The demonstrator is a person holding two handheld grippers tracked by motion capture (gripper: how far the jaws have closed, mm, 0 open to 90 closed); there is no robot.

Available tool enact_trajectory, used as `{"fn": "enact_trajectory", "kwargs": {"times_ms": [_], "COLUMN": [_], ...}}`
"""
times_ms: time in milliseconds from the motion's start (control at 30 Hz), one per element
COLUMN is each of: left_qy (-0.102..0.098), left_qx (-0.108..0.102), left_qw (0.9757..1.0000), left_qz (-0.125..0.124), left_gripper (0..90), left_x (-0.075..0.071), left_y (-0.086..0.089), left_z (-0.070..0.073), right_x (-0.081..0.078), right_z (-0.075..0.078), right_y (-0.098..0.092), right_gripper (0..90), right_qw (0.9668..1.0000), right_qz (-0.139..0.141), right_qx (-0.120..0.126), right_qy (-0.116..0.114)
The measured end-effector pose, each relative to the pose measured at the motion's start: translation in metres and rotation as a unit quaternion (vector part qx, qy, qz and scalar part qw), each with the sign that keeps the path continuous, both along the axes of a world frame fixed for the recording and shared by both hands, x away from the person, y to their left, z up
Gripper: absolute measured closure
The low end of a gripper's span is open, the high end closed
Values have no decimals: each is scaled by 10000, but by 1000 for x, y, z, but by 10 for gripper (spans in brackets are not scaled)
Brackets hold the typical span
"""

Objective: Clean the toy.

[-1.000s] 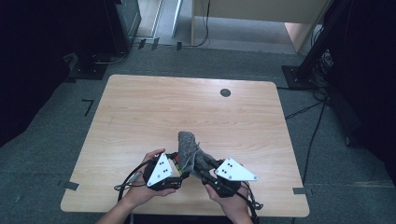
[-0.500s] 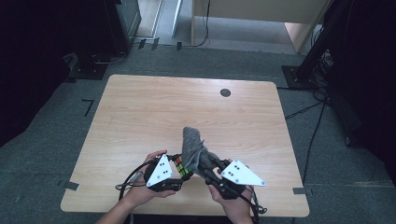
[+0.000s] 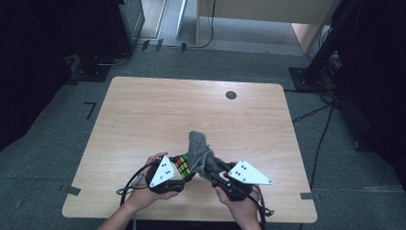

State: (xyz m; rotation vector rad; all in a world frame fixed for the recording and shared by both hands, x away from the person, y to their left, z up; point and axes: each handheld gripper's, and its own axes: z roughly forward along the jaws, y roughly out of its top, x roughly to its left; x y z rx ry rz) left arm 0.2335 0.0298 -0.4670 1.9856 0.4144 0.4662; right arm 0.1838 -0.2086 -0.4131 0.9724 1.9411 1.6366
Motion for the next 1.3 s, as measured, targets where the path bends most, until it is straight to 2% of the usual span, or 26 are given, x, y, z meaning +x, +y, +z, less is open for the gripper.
{"fn": "enact_trajectory", "kwargs": {"times_ms": [100,133,167,200,233,267,333,400,433,500,533,567,633,667,733,767,800,833,900,967,1000,1067,1133,1200,1233,1300], "left_qy": [-59,-92,-102,-102,-50,5,36,126,176,309,344,355,394,381,456,473,455,448,485,541,543,521,482,495,506,562], "left_qx": [-109,-73,-88,-88,-285,-454,-712,-898,-949,-1047,-1055,-1018,-1036,-1070,-1287,-1379,-1396,-1393,-1375,-1353,-1332,-1322,-1309,-1313,-1346,-1507], "left_qw": [9999,9999,9999,9999,9996,9989,9974,9956,9950,9936,9934,9938,9935,9932,9902,9889,9887,9889,9890,9889,9891,9892,9895,9896,9892,9867], "left_qz": [-81,-45,-41,-41,-52,-101,-141,-225,-240,-299,-296,-277,-258,-247,-277,-297,-286,-274,-263,-281,-300,-360,-370,-324,-284,-247], "left_gripper": [343,343,343,344,344,343,344,343,343,343,342,341,341,342,342,343,343,342,343,343,343,343,342,342,342,342], "left_x": [-4,-4,-4,-4,-3,-2,-1,0,1,3,3,3,4,5,5,6,6,6,8,8,8,6,4,6,7,9], "left_y": [0,0,1,1,6,9,13,16,16,17,17,18,20,21,23,24,25,26,28,27,26,22,22,26,28,31], "left_z": [6,7,8,8,9,11,14,15,15,14,14,13,14,15,17,19,20,20,19,17,17,18,19,20,20,21], "right_x": [2,5,8,8,15,18,23,25,25,24,23,23,26,28,30,32,31,31,30,25,24,21,20,21,24,27], "right_z": [-7,-11,-13,-13,-17,-18,-21,-22,-22,-22,-25,-28,-34,-37,-39,-40,-40,-39,-34,-26,-24,-23,-25,-30,-32,-36], "right_y": [10,7,2,2,-9,-14,-24,-31,-31,-25,-20,-17,-16,-16,-15,-14,-13,-14,-19,-26,-27,-25,-17,-15,-14,-12], "right_gripper": [685,687,688,688,690,690,690,690,690,692,695,698,699,698,697,697,697,697,697,696,696,695,695,695,694,695], "right_qw": [9994,9996,9994,9994,9983,9966,9955,9946,9940,9927,9926,9927,9903,9893,9885,9888,9895,9910,9924,9931,9931,9935,9936,9929,9913,9902], "right_qz": [225,200,105,105,-319,-534,-600,-460,-275,90,207,198,267,354,495,512,449,360,204,13,22,123,359,412,540,676], "right_qx": [-205,-125,-7,-7,-194,-303,-117,385,617,790,764,759,840,789,531,322,142,107,356,790,895,921,804,817,769,502], "right_qy": [160,174,316,316,441,544,718,842,865,908,926,915,1078,1175,1327,1364,1365,1286,1158,868,755,652,703,761,925,1111]}}
